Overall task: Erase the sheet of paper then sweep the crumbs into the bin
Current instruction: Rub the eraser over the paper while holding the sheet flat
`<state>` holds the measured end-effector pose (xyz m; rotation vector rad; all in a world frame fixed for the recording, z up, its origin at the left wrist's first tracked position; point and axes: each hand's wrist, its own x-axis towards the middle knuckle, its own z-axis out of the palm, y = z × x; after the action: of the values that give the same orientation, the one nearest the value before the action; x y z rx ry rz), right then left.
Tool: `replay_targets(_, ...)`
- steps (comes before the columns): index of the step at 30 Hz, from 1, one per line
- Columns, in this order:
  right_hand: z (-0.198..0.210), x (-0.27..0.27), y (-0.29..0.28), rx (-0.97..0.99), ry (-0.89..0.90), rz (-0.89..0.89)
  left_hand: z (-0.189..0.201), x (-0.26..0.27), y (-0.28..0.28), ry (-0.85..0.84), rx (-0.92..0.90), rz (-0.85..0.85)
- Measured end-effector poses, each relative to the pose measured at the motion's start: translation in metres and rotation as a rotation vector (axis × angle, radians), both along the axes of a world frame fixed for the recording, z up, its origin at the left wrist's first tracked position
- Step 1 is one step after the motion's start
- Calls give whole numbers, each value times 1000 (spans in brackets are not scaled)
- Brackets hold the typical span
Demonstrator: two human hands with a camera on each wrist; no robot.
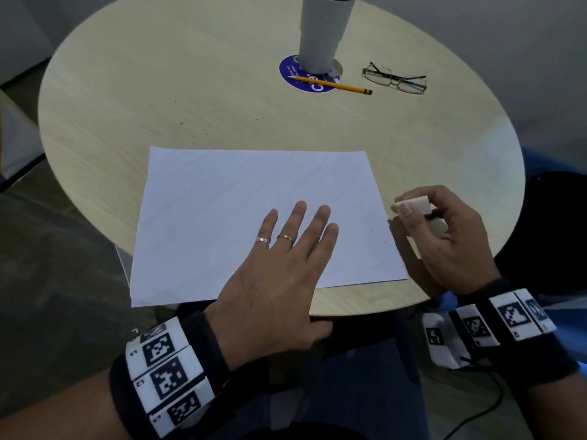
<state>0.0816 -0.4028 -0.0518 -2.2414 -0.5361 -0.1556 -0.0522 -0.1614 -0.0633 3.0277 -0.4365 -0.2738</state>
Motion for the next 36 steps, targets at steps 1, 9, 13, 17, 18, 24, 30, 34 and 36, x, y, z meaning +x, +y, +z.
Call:
replay_targets(1, -3, 1, 0, -23, 30, 52, 1, 0, 0, 5, -2, -14)
replay_targets(9, 2, -9, -7, -8, 25, 97, 25, 12, 13, 54, 21, 45)
replay_targets(13, -1, -15, -3, -66, -16, 155, 29, 15, 17, 100, 32, 75)
replay_targets(17, 0, -17, -4, -71, -54, 170, 31, 16, 16, 89, 17, 66)
replay_targets(18, 0, -19, -2, -72, -49, 181, 31, 17, 15, 87, 5, 51)
replay_targets(24, -3, -25, 3, -136, -24, 226, 36, 23, 23, 40, -33, 10)
replay_targets(30, -2, -31, 13, -121, -101, 212, 17, 2, -23, -6, -172, -127)
replay_targets(34, 1, -31, 9, -114, -92, 168, 10, -5, -12, 12, -113, -81)
replay_targets(36, 2, -31, 8, -93, -78, 135, 15, -1, 8, 67, -36, 27)
